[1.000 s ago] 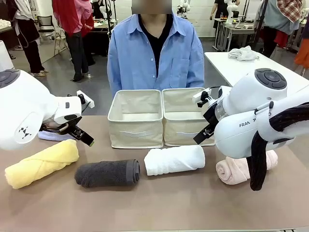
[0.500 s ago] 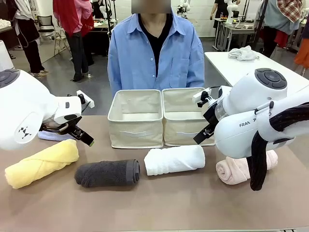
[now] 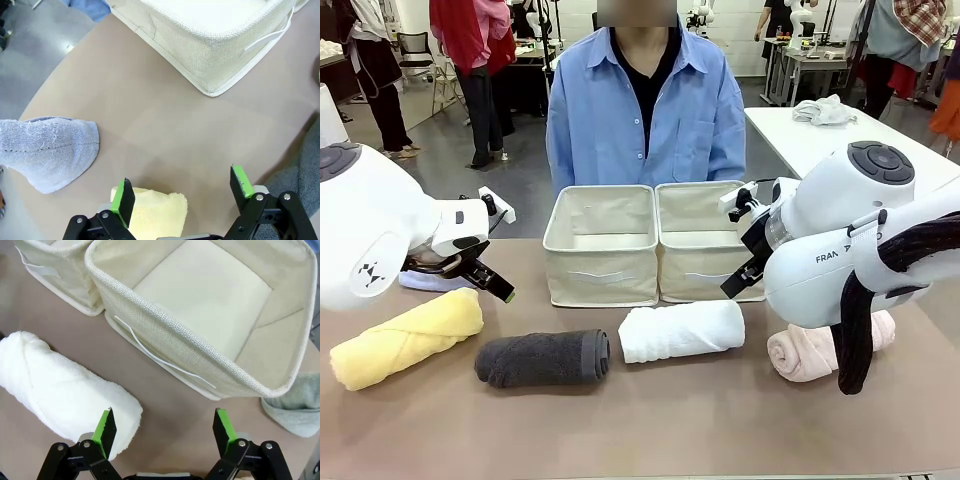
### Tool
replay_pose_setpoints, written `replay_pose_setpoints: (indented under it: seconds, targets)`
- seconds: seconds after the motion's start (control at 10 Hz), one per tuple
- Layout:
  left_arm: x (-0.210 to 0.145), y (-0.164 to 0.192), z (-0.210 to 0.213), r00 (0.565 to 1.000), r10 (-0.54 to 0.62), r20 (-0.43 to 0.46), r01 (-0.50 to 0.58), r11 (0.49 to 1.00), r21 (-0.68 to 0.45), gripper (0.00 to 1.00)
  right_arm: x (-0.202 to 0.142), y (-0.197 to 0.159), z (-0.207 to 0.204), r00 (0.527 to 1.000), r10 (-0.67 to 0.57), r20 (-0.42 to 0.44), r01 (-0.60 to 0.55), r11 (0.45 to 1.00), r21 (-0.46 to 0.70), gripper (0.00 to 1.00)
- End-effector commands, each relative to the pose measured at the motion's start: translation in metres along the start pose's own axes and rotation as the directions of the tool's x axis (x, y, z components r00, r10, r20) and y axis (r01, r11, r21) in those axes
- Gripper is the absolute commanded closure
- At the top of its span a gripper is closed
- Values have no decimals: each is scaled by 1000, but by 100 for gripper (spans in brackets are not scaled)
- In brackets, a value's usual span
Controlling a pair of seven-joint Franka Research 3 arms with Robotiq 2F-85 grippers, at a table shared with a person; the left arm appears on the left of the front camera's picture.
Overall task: Sort the towels based on their folding style.
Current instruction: Pick up one triangle-folded towel and place it in the left Fabric basket.
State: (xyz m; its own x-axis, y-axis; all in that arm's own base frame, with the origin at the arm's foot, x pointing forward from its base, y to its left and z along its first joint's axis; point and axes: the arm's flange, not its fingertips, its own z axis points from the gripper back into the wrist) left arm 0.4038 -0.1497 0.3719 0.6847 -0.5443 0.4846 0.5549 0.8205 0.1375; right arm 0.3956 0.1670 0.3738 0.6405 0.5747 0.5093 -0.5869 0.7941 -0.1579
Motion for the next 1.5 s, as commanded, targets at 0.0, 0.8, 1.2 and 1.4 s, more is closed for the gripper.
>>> replay_pose_setpoints:
  seconds: [0.0,0.8,1.2,1.4]
  targets:
    - [0,0,0,1000,0,1,0,1000,0,0,0,0,0,1000,0,0,0,1000,0,0]
    - [104,70,215,993,-96,-62,96,995,-3,0,94,9,267,999,19,33,-12,981,-191,0]
    - [105,68,238,995,-85,-49,85,996,-1,0,91,11,295,998,31,58,-20,983,-182,0]
    - [105,68,238,995,-85,-49,85,996,-1,0,91,11,295,998,31,58,-20,983,-182,0]
